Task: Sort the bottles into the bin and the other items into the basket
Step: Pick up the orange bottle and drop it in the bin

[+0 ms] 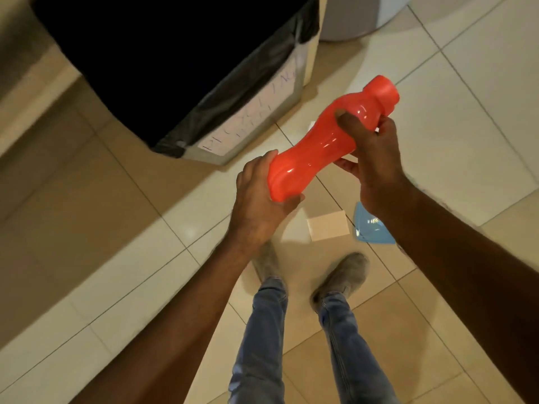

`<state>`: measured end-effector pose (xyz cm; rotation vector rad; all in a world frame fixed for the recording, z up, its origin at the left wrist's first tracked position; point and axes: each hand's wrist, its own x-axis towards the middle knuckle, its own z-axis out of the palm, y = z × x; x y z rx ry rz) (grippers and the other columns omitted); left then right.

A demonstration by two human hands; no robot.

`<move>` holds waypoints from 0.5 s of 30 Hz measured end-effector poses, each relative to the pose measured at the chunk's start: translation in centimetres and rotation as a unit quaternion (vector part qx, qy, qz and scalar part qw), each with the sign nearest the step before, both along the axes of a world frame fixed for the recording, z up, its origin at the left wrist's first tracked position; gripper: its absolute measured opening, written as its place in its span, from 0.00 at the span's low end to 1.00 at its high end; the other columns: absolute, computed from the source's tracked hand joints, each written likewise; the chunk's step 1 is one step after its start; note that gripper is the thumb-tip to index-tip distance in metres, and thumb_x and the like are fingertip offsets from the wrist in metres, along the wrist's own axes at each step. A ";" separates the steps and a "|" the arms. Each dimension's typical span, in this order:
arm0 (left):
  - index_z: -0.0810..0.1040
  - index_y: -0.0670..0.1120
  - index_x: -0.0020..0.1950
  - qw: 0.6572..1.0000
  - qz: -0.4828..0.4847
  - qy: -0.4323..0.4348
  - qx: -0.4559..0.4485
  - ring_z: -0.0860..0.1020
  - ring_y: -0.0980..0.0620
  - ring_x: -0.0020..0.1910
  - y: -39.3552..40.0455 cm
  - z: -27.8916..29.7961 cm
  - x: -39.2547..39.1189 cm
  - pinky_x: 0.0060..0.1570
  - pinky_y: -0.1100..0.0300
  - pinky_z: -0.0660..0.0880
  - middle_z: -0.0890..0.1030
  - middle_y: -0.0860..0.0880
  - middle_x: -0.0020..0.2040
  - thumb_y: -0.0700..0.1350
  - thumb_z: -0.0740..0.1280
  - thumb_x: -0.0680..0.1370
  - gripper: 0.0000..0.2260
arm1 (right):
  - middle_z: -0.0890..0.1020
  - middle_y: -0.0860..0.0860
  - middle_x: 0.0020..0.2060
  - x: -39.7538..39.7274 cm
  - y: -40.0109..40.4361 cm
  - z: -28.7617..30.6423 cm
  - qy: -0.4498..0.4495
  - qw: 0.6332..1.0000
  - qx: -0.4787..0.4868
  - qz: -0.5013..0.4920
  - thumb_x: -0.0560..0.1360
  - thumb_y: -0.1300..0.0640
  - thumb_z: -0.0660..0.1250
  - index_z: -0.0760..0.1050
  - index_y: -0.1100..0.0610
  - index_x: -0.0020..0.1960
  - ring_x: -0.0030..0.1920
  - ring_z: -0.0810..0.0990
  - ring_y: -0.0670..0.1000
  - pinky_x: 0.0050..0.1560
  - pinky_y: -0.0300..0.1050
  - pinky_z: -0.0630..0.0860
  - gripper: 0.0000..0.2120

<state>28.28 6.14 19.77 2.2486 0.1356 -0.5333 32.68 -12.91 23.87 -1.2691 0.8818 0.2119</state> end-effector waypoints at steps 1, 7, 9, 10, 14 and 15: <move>0.63 0.57 0.78 1.000 0.007 -0.013 -0.001 0.67 0.52 0.69 0.8 1.2 0.3 0.60 0.50 0.77 0.66 0.57 0.69 0.55 0.81 0.68 0.43 | 0.80 0.50 0.63 0.5 0.7 1.3 -0.013 1.000 0.003 0.008 0.75 0.50 0.75 0.65 0.53 0.74 0.58 0.85 0.50 0.51 0.50 0.85 0.32; 0.60 0.61 0.78 0.995 0.025 -0.094 0.024 0.67 0.54 0.69 6.3 6.0 3.2 0.62 0.47 0.77 0.59 0.69 0.60 0.57 0.79 0.69 0.42 | 0.82 0.50 0.63 3.9 5.1 6.5 -0.075 0.995 0.032 0.064 0.75 0.50 0.75 0.66 0.50 0.73 0.57 0.85 0.49 0.50 0.50 0.85 0.31; 0.60 0.62 0.78 0.993 0.036 -0.113 0.028 0.66 0.54 0.69 8.2 6.7 4.4 0.63 0.45 0.77 0.60 0.68 0.62 0.58 0.78 0.69 0.42 | 0.83 0.49 0.62 5.2 6.7 7.7 -0.091 0.992 0.047 0.080 0.73 0.49 0.76 0.68 0.49 0.72 0.57 0.86 0.49 0.49 0.49 0.85 0.30; 0.60 0.62 0.78 0.991 0.044 -0.123 0.028 0.66 0.55 0.69 9.2 7.0 5.0 0.63 0.46 0.77 0.60 0.69 0.62 0.58 0.78 0.69 0.42 | 0.83 0.49 0.62 5.9 7.5 8.2 -0.099 0.990 0.053 0.086 0.73 0.49 0.77 0.68 0.48 0.71 0.57 0.86 0.49 0.49 0.51 0.85 0.31; 0.59 0.62 0.78 0.983 0.081 -0.164 0.029 0.66 0.54 0.70 12.3 7.5 7.3 0.60 0.55 0.75 0.63 0.62 0.70 0.57 0.79 0.69 0.43 | 0.83 0.49 0.60 8.6 10.5 9.5 -0.118 0.987 0.064 0.086 0.72 0.51 0.78 0.68 0.49 0.71 0.54 0.87 0.48 0.51 0.53 0.85 0.31; 0.59 0.62 0.78 0.981 0.094 -0.166 0.031 0.66 0.53 0.70 12.9 7.4 7.9 0.59 0.54 0.76 0.63 0.59 0.71 0.57 0.79 0.69 0.43 | 0.84 0.48 0.60 9.2 11.3 9.7 -0.122 0.987 0.060 0.088 0.73 0.52 0.78 0.68 0.50 0.71 0.53 0.87 0.48 0.52 0.53 0.85 0.31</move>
